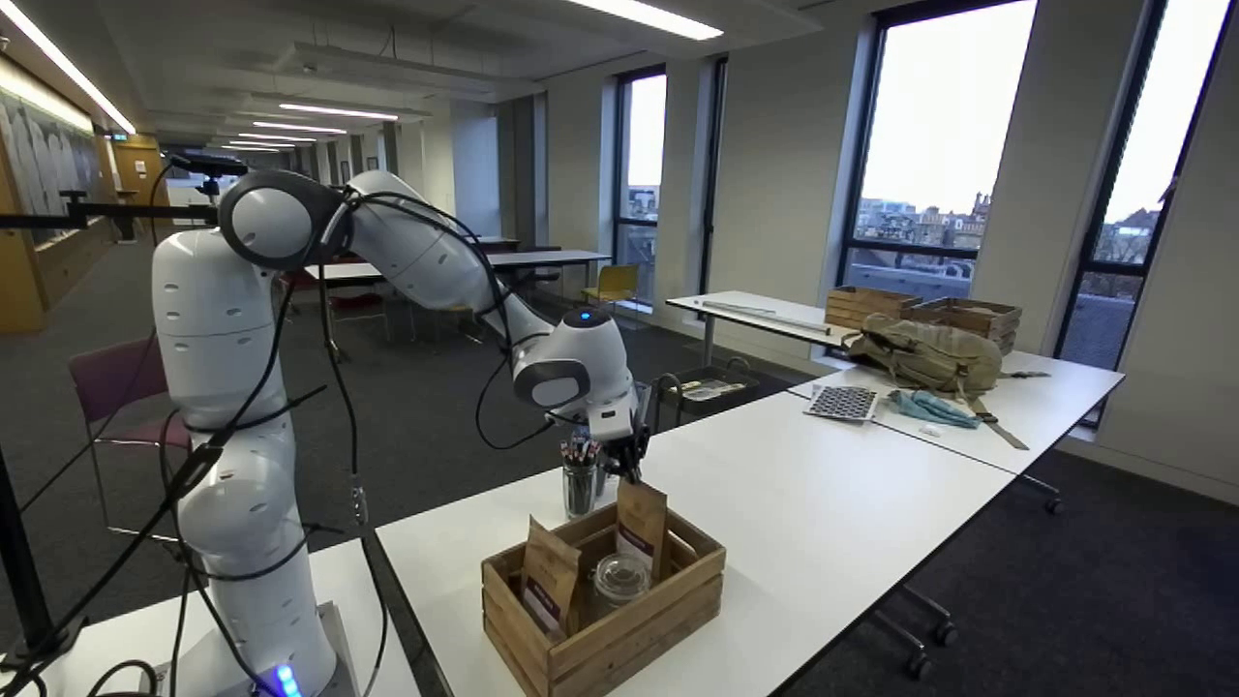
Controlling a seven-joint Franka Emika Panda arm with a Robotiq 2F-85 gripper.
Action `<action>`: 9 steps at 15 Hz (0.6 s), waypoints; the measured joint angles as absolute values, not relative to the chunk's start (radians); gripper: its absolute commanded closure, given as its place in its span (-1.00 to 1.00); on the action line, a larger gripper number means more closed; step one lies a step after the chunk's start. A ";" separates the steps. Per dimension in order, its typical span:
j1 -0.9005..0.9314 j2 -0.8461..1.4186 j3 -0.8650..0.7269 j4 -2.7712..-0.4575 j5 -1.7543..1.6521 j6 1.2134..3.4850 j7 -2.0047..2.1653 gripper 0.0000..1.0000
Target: Put the brown paper bag in the box
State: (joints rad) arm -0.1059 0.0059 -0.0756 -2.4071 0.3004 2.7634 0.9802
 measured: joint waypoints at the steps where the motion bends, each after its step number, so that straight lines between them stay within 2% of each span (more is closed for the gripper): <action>1: -0.103 0.017 -0.076 -2.407 0.300 2.763 0.979 1.00; 2: -0.101 0.027 -0.076 -2.408 0.300 2.763 0.978 0.55; 3: -0.101 0.035 -0.076 -2.408 0.300 2.763 0.975 0.47; 9: -0.088 0.040 -0.072 -2.406 0.307 2.762 0.954 -0.43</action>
State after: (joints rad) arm -0.0884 0.0399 -0.0721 -2.4057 0.3074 2.7616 0.9536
